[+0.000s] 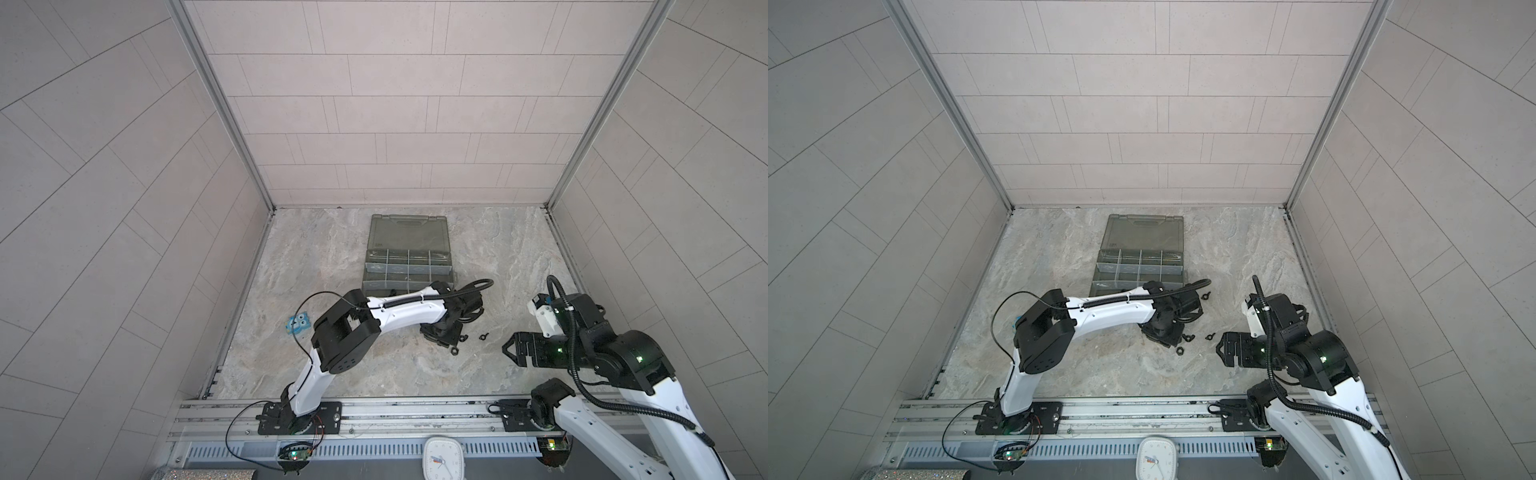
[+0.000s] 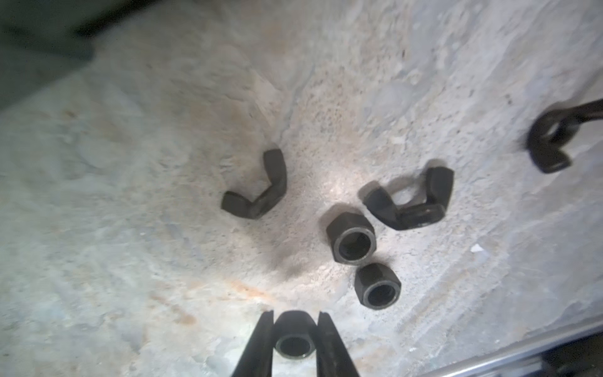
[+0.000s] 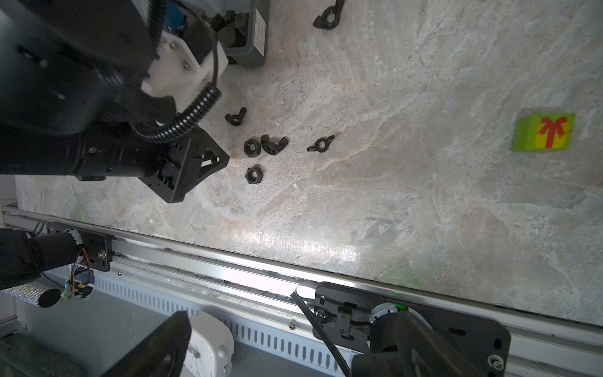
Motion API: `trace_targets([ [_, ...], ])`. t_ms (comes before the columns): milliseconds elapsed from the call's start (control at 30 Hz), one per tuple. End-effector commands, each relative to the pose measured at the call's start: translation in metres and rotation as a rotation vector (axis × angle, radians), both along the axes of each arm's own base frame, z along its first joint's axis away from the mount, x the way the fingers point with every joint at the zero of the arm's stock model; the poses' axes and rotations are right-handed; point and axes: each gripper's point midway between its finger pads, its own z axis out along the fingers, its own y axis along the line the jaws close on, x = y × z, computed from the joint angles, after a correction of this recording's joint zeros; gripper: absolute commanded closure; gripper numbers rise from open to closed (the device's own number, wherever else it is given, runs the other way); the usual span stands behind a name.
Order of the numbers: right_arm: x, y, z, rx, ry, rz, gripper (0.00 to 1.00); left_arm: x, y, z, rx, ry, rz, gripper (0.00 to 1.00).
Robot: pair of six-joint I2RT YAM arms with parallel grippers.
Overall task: Sort the screws and nuts into containers
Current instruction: Pick up the nut from the bottom-center of the table, then place the nut into the container.
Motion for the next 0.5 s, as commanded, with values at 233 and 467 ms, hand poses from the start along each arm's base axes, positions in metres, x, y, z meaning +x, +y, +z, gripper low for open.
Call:
trace_targets([
  [233,0.046,0.020,0.023,0.012,-0.048,0.046,0.01,0.056,0.056,0.046,0.009,-0.047,0.096,0.77],
  [467,0.085,0.038,0.032,0.024,-0.059,0.075,0.01,0.105,0.106,0.061,-0.003,-0.052,0.207,0.77],
])
